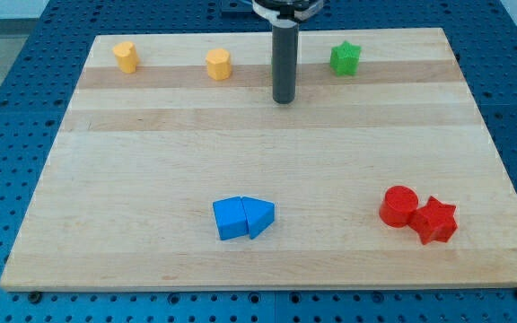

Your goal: Push the yellow hexagon towards the yellow heart

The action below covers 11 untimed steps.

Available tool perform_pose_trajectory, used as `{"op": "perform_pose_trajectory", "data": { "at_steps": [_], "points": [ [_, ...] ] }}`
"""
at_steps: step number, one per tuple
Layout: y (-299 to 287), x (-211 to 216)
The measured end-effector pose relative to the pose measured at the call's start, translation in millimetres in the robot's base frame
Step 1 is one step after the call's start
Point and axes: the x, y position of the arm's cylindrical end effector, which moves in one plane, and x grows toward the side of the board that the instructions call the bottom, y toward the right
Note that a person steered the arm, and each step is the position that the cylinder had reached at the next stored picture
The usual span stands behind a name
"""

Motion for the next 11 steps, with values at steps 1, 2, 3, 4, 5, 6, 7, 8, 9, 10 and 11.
{"op": "perform_pose_trajectory", "data": {
  "at_steps": [1, 2, 3, 4, 5, 6, 7, 8, 9, 10, 11],
  "points": [
    [0, -29],
    [-1, -49],
    [-58, -20],
    [-79, -32],
    [-82, -54],
    [-91, -75],
    [-79, -76],
    [-77, -101],
    [-96, -112],
    [-128, -111],
    [-116, -116]
  ]
}}
